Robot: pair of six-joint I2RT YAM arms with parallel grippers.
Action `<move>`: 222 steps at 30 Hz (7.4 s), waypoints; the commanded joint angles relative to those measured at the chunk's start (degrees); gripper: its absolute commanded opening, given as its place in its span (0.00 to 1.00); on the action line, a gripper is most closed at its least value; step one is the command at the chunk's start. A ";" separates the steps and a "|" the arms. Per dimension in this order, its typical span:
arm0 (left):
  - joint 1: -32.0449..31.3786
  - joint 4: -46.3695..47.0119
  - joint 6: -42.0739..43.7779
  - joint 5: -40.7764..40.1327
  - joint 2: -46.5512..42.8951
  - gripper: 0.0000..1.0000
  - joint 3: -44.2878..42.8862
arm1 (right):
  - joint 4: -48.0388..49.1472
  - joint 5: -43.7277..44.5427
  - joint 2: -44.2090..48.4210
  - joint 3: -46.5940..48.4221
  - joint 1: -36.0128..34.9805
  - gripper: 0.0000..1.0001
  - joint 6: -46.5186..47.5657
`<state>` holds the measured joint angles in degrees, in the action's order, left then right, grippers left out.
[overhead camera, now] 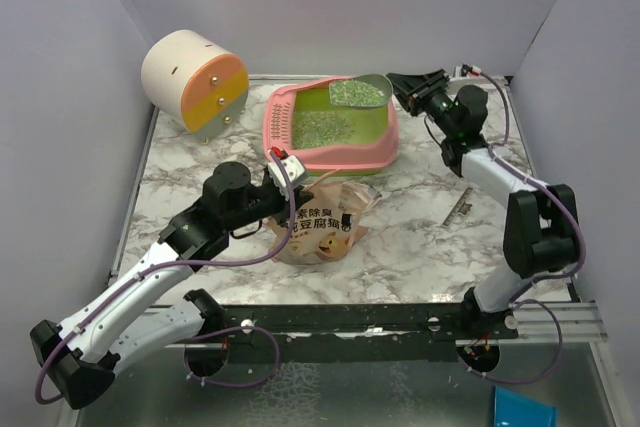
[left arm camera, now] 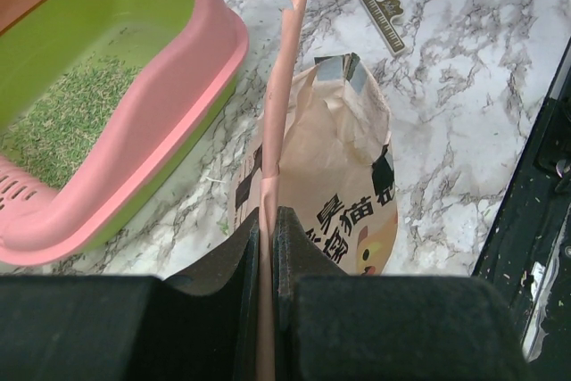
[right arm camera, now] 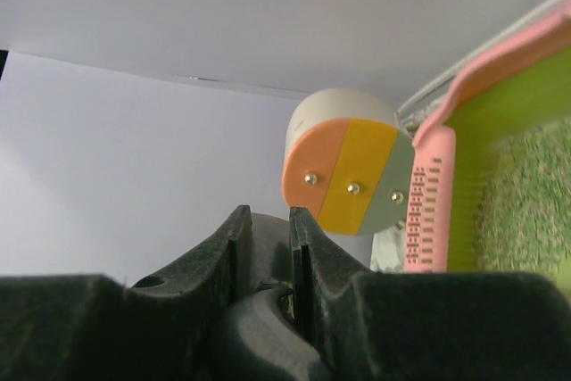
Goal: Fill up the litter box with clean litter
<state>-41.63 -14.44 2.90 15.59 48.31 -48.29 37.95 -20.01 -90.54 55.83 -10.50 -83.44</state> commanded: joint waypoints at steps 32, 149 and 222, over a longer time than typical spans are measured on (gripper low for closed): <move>0.14 2.33 -0.28 0.01 2.09 0.00 -2.99 | -48.93 -1.20 -30.44 72.49 -2.33 0.01 54.97; 0.14 2.71 -4.64 2.82 -1.60 0.00 -0.02 | -34.92 10.23 10.22 -13.93 -40.68 0.01 38.64; 0.14 3.03 -5.28 6.66 -5.89 0.00 -1.45 | -16.17 -5.49 13.59 -11.85 -11.33 0.01 13.75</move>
<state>-41.60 -17.17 -1.48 20.03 44.45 -47.88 16.64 -25.87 -76.34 43.51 -23.70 -66.96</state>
